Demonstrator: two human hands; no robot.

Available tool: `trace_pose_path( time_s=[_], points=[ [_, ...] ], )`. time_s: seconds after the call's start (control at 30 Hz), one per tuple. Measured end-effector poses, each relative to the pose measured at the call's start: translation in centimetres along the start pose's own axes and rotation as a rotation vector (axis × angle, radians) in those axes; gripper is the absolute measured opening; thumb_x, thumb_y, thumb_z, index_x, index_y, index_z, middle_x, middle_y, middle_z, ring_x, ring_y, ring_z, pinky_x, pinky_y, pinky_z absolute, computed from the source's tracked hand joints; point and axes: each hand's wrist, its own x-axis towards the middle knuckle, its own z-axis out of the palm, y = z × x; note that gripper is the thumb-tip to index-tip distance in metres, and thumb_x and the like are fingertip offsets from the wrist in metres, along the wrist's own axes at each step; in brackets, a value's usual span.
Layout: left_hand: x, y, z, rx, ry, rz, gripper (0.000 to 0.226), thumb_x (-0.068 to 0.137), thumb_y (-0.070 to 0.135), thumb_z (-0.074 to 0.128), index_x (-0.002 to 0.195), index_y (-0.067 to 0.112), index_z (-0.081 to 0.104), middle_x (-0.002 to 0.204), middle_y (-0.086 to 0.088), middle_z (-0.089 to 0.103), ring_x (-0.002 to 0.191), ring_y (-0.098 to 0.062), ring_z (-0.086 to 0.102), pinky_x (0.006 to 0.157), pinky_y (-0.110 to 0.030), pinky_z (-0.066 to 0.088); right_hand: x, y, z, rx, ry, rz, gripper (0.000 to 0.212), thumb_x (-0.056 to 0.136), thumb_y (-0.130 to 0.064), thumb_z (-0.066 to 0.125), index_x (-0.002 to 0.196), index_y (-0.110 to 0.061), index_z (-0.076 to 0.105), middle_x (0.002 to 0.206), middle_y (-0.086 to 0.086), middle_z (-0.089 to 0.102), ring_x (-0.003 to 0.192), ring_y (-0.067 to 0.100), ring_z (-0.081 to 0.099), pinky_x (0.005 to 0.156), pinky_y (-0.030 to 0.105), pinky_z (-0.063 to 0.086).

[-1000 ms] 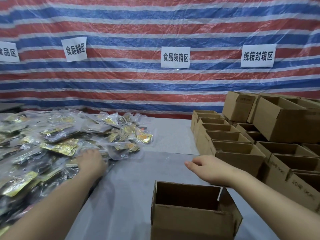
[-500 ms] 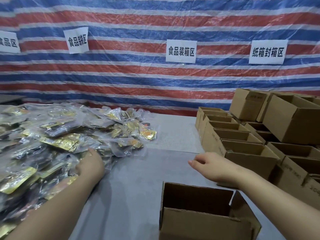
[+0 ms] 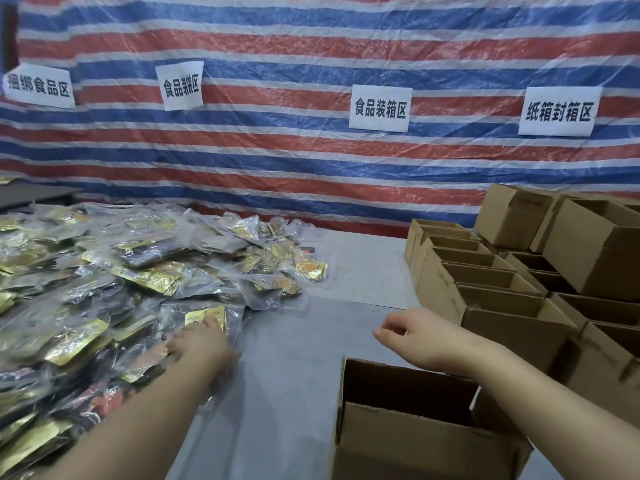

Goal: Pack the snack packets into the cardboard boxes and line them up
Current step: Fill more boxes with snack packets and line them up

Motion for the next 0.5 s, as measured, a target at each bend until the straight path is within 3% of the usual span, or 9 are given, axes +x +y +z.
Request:
trace_pose_path(
  time_s=[0.07,0.13,0.2,0.27,0.33,0.43,0.5],
  points=[
    [-0.1,0.0,1.1,0.078,0.051,0.033,0.08,0.085,0.036,0.058,0.149,0.009,0.019,0.14,-0.02,0.047,0.126,-0.036,0.047,0.101,-0.044,0.043,-0.3,-0.4,0.0,-0.011,-0.008,-0.008,0.036,0.102,-0.052,0.046,0.118,-0.026,0.065,0.107,-0.009,0.065,0.093,0.007,0.061,0.081,0.021,0.051],
    [-0.1,0.0,1.2,0.04,0.084,0.069,0.058,0.086,0.024,0.053,0.14,0.013,0.034,0.132,-0.016,0.053,0.121,-0.032,0.05,0.096,-0.039,0.045,-0.5,-0.8,-0.2,-0.025,-0.022,-0.012,0.036,0.103,-0.052,0.046,0.121,-0.026,0.064,0.111,-0.008,0.065,0.094,0.007,0.061,0.08,0.019,0.05],
    [0.2,-0.6,0.6,-0.113,0.084,0.085,0.043,0.086,0.019,0.051,0.129,0.015,0.045,0.123,-0.011,0.059,0.115,-0.03,0.053,0.094,-0.039,0.048,-0.7,-1.2,-0.4,-0.027,-0.031,-0.007,0.037,0.103,-0.052,0.046,0.123,-0.026,0.063,0.114,-0.007,0.065,0.095,0.008,0.062,0.083,0.021,0.052],
    [0.1,-1.0,-0.3,-0.316,0.095,0.122,0.044,0.089,0.019,0.052,0.132,0.014,0.046,0.117,-0.011,0.062,0.108,-0.031,0.057,0.092,-0.041,0.051,-0.9,-1.3,-0.6,-0.022,-0.024,-0.008,0.037,0.103,-0.051,0.046,0.123,-0.025,0.063,0.114,-0.007,0.065,0.095,0.009,0.063,0.085,0.024,0.054],
    [-1.1,-0.9,-1.9,-0.523,0.153,0.183,0.044,0.091,0.019,0.053,0.134,0.013,0.045,0.116,-0.013,0.064,0.098,-0.03,0.06,0.08,-0.038,0.05,-1.0,-1.5,-0.6,0.002,-0.004,-0.017,0.034,0.103,-0.049,0.047,0.12,-0.025,0.063,0.11,-0.007,0.065,0.093,0.009,0.063,0.081,0.021,0.053],
    [-4.1,0.5,-5.0,-0.8,0.271,0.305,0.022,0.09,0.01,0.048,0.111,0.011,0.051,0.107,-0.016,0.064,0.08,-0.027,0.055,0.067,-0.04,0.045,-1.0,-2.2,-0.5,0.139,0.098,-0.043,0.03,0.102,-0.045,0.052,0.119,-0.024,0.063,0.109,-0.007,0.064,0.095,0.007,0.06,0.08,0.018,0.049],
    [-6.9,2.4,-7.5,-0.903,0.389,0.433,0.028,0.089,0.01,0.048,0.116,0.015,0.053,0.097,-0.006,0.064,0.077,-0.022,0.054,0.065,-0.035,0.042,-0.8,-2.9,-0.9,0.369,0.157,-0.031,0.05,0.095,-0.052,0.058,0.135,-0.022,0.054,0.125,-0.004,0.059,0.109,0.008,0.057,0.09,0.024,0.049]
  ],
)
